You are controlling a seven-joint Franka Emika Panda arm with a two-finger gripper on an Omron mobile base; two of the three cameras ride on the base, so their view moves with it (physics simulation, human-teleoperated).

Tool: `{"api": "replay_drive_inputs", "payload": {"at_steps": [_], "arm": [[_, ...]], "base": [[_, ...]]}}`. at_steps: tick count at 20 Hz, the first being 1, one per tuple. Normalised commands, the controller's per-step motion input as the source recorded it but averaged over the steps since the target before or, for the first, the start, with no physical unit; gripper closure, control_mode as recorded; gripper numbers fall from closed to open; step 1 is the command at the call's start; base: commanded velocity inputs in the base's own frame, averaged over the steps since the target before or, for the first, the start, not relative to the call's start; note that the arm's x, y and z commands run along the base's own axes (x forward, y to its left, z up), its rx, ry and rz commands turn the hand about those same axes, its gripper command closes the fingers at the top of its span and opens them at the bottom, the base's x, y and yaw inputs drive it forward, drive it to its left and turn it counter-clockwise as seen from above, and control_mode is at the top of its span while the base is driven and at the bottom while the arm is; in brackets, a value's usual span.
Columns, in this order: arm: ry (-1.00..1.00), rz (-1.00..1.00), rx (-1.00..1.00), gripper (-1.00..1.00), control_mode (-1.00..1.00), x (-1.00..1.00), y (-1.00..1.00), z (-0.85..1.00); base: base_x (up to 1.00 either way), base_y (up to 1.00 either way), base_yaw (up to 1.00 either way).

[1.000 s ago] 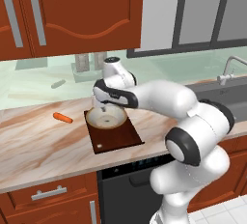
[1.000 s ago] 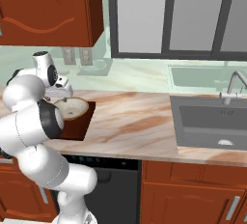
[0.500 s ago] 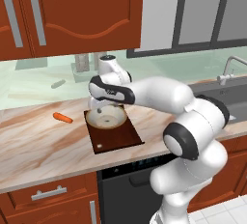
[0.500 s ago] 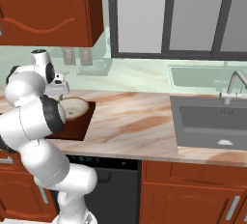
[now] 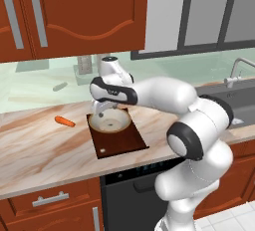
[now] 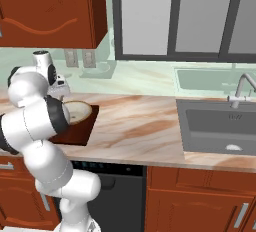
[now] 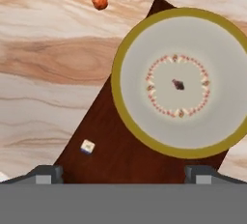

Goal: Place the two vegetables and bowl onto the tray for setting up a vegetable dip station.

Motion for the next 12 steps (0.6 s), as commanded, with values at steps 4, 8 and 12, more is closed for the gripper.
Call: {"api": "replay_drive_inputs", "payload": {"at_steps": [4, 8, 12], "arm": [[0.03, 0.18, 0.00, -1.00, -1.00, 0.12, 0.18, -0.01], [0.01, 0.19, 0.00, -1.00, -1.00, 0.13, 0.15, 0.00], [0.00, 0.22, 0.00, -1.00, -1.00, 0.11, 0.16, 0.00]], "base": [[0.00, 0.00, 0.00], [0.00, 0.00, 0.00], [0.00, 0.00, 0.00]]}}
